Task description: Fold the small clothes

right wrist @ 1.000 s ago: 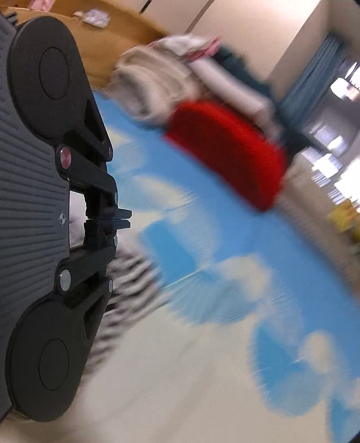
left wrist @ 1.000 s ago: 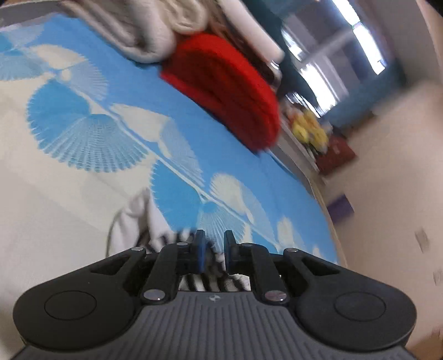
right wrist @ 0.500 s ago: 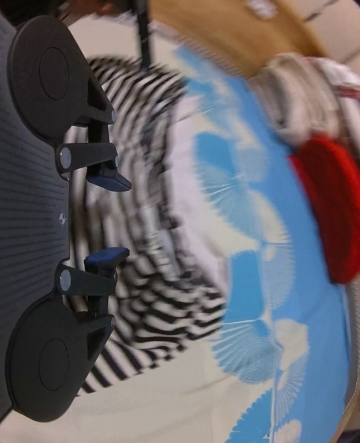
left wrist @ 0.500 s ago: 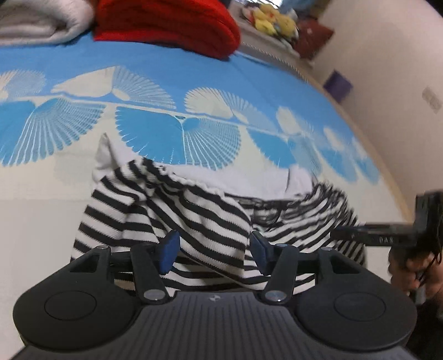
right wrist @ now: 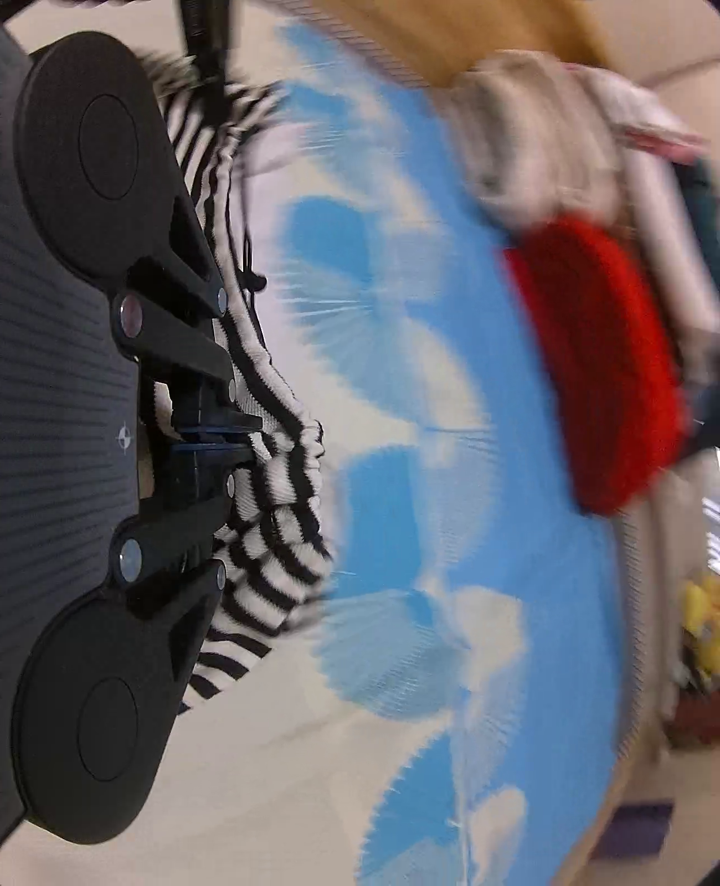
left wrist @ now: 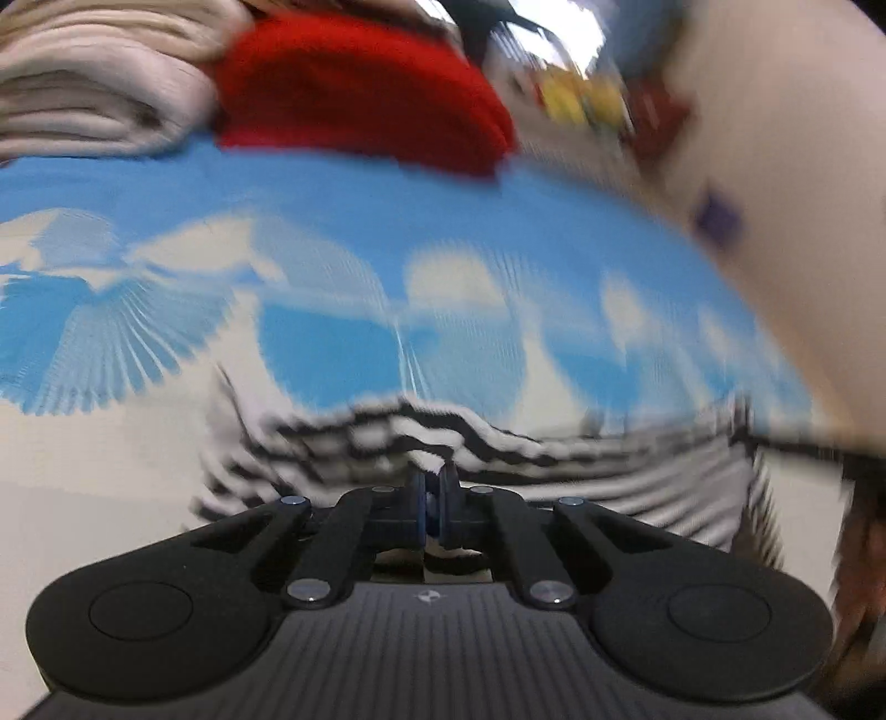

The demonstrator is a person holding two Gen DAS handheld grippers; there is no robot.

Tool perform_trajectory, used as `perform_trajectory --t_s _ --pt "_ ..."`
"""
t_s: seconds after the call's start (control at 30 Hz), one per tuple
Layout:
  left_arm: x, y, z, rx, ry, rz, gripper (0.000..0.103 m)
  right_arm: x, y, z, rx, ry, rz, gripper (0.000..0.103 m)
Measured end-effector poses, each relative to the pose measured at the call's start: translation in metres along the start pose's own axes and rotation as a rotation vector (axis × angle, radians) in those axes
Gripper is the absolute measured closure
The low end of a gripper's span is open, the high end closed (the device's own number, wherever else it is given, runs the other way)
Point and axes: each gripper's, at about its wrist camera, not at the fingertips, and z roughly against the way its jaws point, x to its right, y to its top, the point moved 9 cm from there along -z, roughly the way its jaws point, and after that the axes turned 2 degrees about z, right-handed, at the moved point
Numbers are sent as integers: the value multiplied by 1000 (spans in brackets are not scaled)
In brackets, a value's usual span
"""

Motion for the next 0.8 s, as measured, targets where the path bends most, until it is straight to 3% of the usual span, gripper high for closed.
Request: perform_trajectory --t_s 0.1,0.2,0.23,0.3,0.33,0.4,0.43,0.5,0.6,0.63,0.7,0.8 --pt "-6 17 4 89 -6 82 99 -1 23 10 143 -30 -13 103" --pt "-5 16 -11 71 46 63 98 -9 34 3 197 -94 60 103" --pt "-7 11 -21 39 64 66 97 -9 32 -7 172 -116 72 103" --pt "-12 -5 -48 -89 75 88 78 -8 22 -31 88 -136 80 100" --pt "-13 -17 -61 -166 64 100 64 -7 12 -48 2 -132 92 99" --pt "-16 -34 -76 -284 40 117 61 0 -9 -71 -116 -171 109 98" --pt "-19 -31 -76 -292 23 129 60 3 -14 -78 -147 -182 110 98" --pt "-32 -15 -63 -259 -23 244 58 6 -15 -78 -156 -164 99 97" --pt "-61 14 -32 -125 -69 384 48 13 -2 -63 -137 -102 9 93" --pt "-69 19 -26 -98 -54 385 46 16 5 -54 -105 -75 -31 90" --pt "-85 21 -23 -97 23 347 46 25 26 -32 -12 -42 -62 69" --pt "-92 11 -33 -154 89 267 46 40 39 -24 49 -95 5 57"
